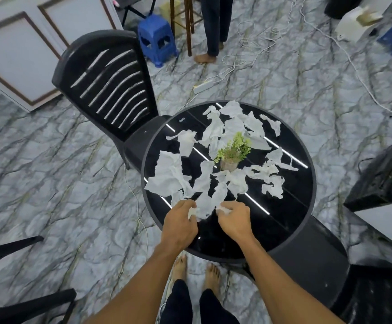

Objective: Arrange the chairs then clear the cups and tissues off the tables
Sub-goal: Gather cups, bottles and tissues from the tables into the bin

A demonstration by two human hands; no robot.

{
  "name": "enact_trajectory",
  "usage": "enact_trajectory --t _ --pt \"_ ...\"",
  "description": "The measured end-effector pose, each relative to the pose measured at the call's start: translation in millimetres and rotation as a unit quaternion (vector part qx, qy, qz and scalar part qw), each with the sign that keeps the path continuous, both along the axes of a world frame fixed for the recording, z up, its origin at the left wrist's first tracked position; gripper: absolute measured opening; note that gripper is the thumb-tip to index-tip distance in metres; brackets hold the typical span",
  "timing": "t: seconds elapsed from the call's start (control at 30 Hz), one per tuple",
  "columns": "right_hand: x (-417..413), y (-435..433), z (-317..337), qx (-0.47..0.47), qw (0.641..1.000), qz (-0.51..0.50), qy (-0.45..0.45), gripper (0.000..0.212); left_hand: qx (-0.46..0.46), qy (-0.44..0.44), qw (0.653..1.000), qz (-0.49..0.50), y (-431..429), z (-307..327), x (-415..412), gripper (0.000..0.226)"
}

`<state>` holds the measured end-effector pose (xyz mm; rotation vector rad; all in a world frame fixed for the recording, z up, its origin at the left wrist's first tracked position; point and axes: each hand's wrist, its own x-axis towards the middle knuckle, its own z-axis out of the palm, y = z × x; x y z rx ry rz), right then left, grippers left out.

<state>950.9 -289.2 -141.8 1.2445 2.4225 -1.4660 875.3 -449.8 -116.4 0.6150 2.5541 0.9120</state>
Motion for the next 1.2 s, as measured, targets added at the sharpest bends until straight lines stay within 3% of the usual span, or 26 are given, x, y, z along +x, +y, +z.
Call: enact_trajectory --t 0.07,0.17,0.27,0.33,0.43,0.5,0.6,0.73,0.9,1.03,1.2 --pt "-0.2 1.8 1.6 -0.037 0.999 0.037 -0.012 0.037 -0.002 0.009 1.0 0.005 1.6 1.4 -1.6 0.021" --pt "-0.5 0.6 4.3 0.024 0.996 0.083 -0.038 0.027 -0.02 0.024 0.999 0.012 -3.4 2.4 -4.5 0.025" --pt "0.9 -0.4 6.0 0.145 0.976 0.153 -0.059 0.01 -0.046 -0.002 0.999 0.008 -10.8 -2.4 -9.6 0.048" --pt "1.4 1.0 4.5 0.209 0.956 0.198 -0.051 0.01 -0.084 -0.021 0.996 -0.001 -12.1 -5.0 -11.5 0.056" --pt "-0.1 2.2 -1.3 0.213 0.933 0.284 -0.064 0.033 -0.122 -0.04 0.992 -0.006 -9.1 -7.4 -10.9 0.053" --pt "-1.1 3.1 -4.8 0.179 0.94 0.282 -0.064 0.039 -0.135 -0.025 0.99 -0.016 -7.8 -9.2 -9.0 0.039" --pt "-3.1 3.1 -3.8 0.191 0.938 0.285 -0.044 0.013 -0.144 0.006 0.989 -0.043 -9.9 -18.6 -6.2 0.028" --pt "-3.2 4.0 -2.1 0.153 0.954 0.257 -0.029 0.01 -0.136 0.035 0.988 -0.068 -8.3 -16.5 -4.3 0.013" --pt "-3.1 -0.3 -12.8 0.097 0.971 0.216 -0.032 0.029 -0.11 0.013 0.994 -0.012 -11.4 -23.7 -5.9 0.011" --pt "-4.7 -5.0 -13.2 0.086 0.977 0.192 -0.029 0.032 -0.077 0.023 0.996 0.036 -12.5 -8.7 -5.4 0.029" --pt "-5.5 -9.6 -9.2 0.071 0.989 0.13 -0.026 0.011 -0.031 0.007 0.997 0.063 -8.1 -0.6 -22.4 0.029"
